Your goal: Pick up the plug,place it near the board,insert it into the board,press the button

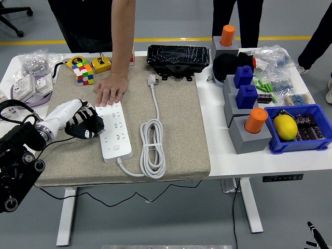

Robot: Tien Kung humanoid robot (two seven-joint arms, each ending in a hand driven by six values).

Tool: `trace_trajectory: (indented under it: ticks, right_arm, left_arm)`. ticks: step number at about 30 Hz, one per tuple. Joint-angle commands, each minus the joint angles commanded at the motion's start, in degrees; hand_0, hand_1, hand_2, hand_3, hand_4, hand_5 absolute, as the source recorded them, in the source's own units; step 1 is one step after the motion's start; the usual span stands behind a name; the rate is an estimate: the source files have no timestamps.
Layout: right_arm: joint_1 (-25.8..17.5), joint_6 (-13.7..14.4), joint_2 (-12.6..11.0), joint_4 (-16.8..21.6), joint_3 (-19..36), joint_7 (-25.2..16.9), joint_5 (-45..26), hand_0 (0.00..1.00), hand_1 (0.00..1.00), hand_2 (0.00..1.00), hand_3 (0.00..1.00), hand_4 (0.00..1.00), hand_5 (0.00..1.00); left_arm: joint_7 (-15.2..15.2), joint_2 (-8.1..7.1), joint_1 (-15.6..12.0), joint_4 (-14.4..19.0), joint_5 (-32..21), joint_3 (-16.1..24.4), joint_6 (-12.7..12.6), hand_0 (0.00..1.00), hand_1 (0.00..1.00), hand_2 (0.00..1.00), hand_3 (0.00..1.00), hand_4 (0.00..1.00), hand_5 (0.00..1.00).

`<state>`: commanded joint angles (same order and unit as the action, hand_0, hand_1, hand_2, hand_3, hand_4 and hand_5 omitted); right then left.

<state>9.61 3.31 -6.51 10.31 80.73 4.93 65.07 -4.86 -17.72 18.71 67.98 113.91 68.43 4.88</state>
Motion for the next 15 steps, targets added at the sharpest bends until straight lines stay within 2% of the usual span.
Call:
trace_trajectory:
  ticks: [9, 10, 15]
  right_arm:
    - [0.0, 0.0, 0.0, 0.0, 0.0, 0.0, -0.1, 0.809, 0.753, 0.732, 0.771, 0.998, 0.998]
    - [0.0, 0.0, 0.0, 0.0, 0.1, 0.0, 0.0, 0.809, 0.753, 0.732, 0.771, 0.998, 0.998]
    - [-0.1, 0.0, 0.0, 0.0, 0.1, 0.0, 0.0, 0.809, 0.753, 0.732, 0.771, 0.998, 0.998]
  left_arm:
    - [-0.2, 0.04, 0.0, 0.1, 0.1, -0.2, 0.2, 0.357, 0.542, 0.523, 0.553, 0.643, 0.002]
    - [-0.2, 0.10, -0.1, 0.1, 0.1, -0.2, 0.2, 0.359, 0.541, 0.517, 0.550, 0.677, 0.002]
    - [-0.1, 0.18, -0.2, 0.1, 0.1, -0.5, 0.1, 0.359, 0.541, 0.517, 0.550, 0.677, 0.002]
